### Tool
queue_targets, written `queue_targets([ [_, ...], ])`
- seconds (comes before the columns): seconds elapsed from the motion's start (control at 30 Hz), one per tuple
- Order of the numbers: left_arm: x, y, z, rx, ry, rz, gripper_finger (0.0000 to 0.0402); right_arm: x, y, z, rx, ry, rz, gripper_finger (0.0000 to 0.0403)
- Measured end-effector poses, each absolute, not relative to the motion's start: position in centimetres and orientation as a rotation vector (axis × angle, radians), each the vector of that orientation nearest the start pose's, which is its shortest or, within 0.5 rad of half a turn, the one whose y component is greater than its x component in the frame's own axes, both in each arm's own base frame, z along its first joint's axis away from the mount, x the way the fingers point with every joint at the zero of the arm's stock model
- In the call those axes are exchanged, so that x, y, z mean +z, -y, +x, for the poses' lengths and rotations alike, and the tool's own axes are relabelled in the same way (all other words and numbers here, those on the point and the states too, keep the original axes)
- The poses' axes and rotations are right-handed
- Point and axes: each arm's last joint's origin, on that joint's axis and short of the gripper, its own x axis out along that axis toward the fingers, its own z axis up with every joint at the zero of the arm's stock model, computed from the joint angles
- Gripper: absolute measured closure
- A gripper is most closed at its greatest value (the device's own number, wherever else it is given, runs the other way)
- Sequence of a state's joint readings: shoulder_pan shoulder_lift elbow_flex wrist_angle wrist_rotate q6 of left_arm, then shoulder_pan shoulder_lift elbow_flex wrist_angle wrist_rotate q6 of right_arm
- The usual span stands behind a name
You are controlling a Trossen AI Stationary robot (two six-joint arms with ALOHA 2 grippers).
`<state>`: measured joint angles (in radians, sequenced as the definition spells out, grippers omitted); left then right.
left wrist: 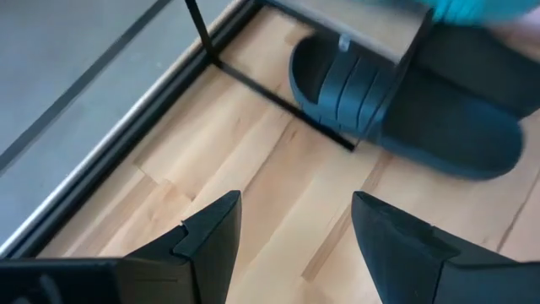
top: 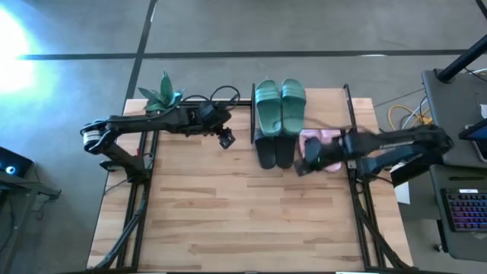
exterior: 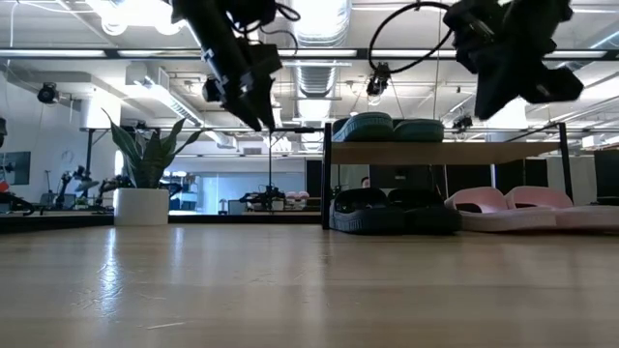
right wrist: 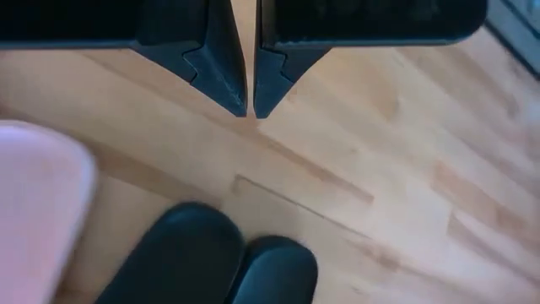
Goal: Pick and place slides into the shelf
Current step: Adjust the slides under the shelf
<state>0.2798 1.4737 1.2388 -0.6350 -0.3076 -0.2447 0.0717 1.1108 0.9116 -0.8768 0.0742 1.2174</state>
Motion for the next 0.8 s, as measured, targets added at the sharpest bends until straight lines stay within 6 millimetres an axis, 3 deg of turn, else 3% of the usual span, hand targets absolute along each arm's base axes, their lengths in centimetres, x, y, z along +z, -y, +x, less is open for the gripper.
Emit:
queue_targets([
  [0.23,27.3,-9.2,29.9,0.62,-0.883,-0.112,0.0192,21.2,-5.5,20.8,-0.823,-0.645,1.024,0.0385],
  [0.37,26.2,-8.7,29.9,0.579,-0.888,-0.044,0.0192,18.2,-7.1,21.5,-0.876,-0.624,1.021,0.0385],
  [0.63,24.7,-8.6,29.5,0.555,-0.932,0.001,0.0192,14.0,-8.5,24.8,-0.856,-0.597,1.052,0.0385],
  [0.8,24.1,-8.5,29.3,0.552,-0.948,0.001,0.0192,13.0,-8.4,26.0,-0.854,-0.543,1.113,0.0385],
])
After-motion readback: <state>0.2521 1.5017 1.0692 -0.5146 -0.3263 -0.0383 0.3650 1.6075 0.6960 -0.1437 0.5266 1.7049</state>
